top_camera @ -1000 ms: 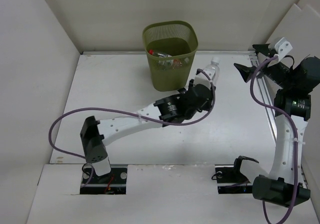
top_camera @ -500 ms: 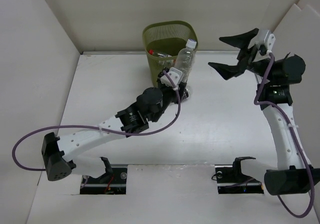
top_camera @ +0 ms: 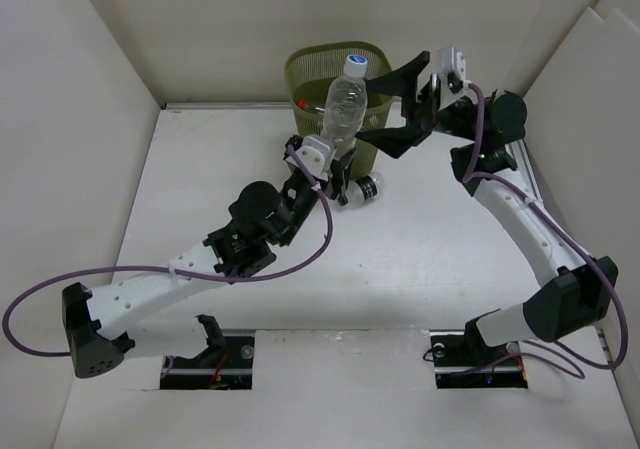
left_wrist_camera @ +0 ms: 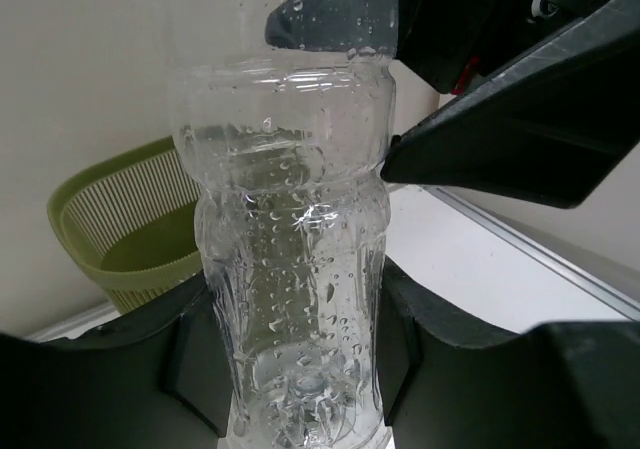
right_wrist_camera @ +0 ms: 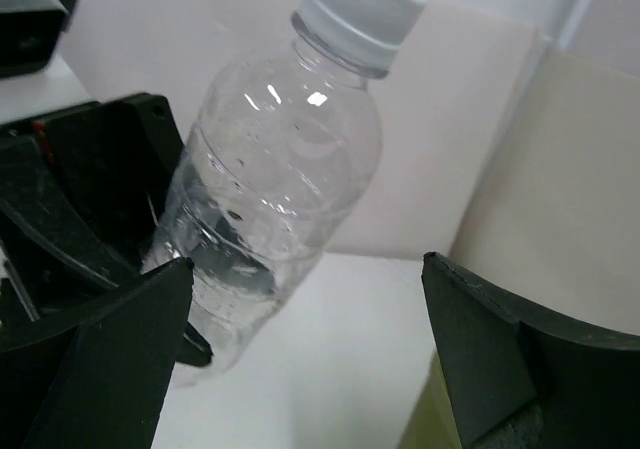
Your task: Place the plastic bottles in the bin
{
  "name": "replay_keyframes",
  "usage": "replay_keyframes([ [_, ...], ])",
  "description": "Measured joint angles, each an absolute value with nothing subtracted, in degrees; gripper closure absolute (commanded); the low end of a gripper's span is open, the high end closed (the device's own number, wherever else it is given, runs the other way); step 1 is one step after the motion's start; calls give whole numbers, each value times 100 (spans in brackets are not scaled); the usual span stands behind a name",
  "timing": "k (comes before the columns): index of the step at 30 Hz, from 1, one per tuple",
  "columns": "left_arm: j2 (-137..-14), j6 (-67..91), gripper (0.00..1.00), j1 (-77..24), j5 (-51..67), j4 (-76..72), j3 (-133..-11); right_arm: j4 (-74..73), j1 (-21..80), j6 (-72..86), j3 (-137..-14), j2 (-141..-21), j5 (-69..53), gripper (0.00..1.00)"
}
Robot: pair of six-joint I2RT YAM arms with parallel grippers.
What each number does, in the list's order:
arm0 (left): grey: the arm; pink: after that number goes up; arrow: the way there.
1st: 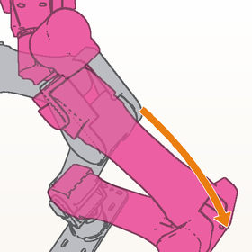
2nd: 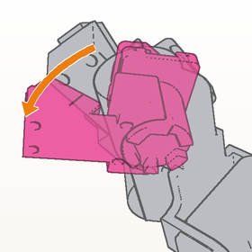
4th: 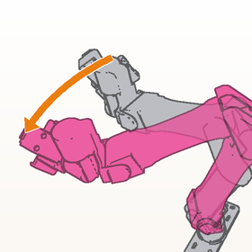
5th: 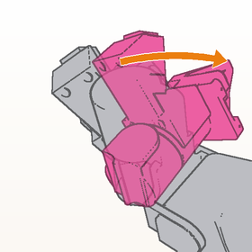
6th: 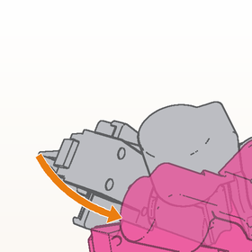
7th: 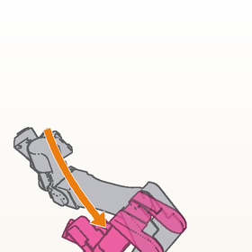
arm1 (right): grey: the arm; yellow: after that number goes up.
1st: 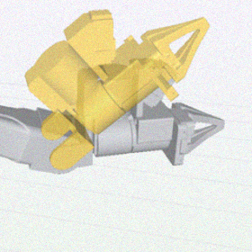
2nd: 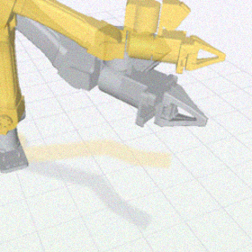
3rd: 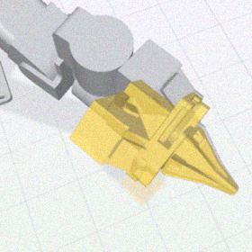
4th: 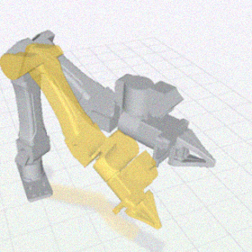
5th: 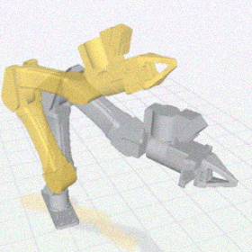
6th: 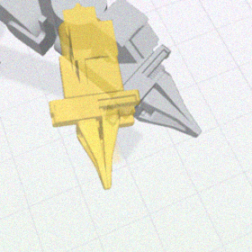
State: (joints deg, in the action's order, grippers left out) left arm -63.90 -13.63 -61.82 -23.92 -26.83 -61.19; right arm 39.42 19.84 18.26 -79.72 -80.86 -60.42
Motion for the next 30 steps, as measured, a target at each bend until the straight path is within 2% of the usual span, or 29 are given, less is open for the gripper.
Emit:
replay_keyframes([
  [8,-6377,-1544,100,-6217,-2071,-2893,-6060,4722,2676,2178,-8141,-8219,-5951,0],
  [9,-6377,-1557,100,-6219,-2034,-2902,-6060,4757,2687,2191,-8158,-8237,-5942,2],
  [10,-6381,-1568,100,-6219,-1997,-2906,-6060,4801,2727,2204,-8182,-8265,-5913,9],
  [12,-6390,-1581,100,-6219,-1979,-2926,-6058,4864,2803,2244,-8248,-8346,-5843,34],
  [13,-6388,-1599,100,-6219,-2001,-2928,-6051,4895,2821,2272,-8274,-8385,-5822,79],
  [14,-6388,-1605,100,-6208,-2010,-2943,-6051,4917,2827,2298,-8291,-8418,-5780,92],
  [15,-6394,-1632,77,-6191,-2043,-2943,-6049,4901,2860,2418,-8302,-8440,-5717,100],
  [16,-6407,-1636,54,-6182,-2095,-2939,-6045,4884,2884,2488,-8318,-8466,-5695,100],
  [17,-6410,-1612,24,-6180,-2139,-2899,-6042,4901,2886,2517,-8342,-8499,-5739,100],
  [18,-6407,-1623,0,-6180,-2215,-2884,-6042,4899,2886,2558,-8374,-8532,-5791,100],
  [23,-6469,-1321,0,-6222,-2818,-2729,-6112,4810,2825,2418,-8991,-8995,-5920,100],
  [30,-6573,-355,0,-6215,-3601,-1881,-6254,4510,1927,2392,-11406,-10527,-5782,100],
])
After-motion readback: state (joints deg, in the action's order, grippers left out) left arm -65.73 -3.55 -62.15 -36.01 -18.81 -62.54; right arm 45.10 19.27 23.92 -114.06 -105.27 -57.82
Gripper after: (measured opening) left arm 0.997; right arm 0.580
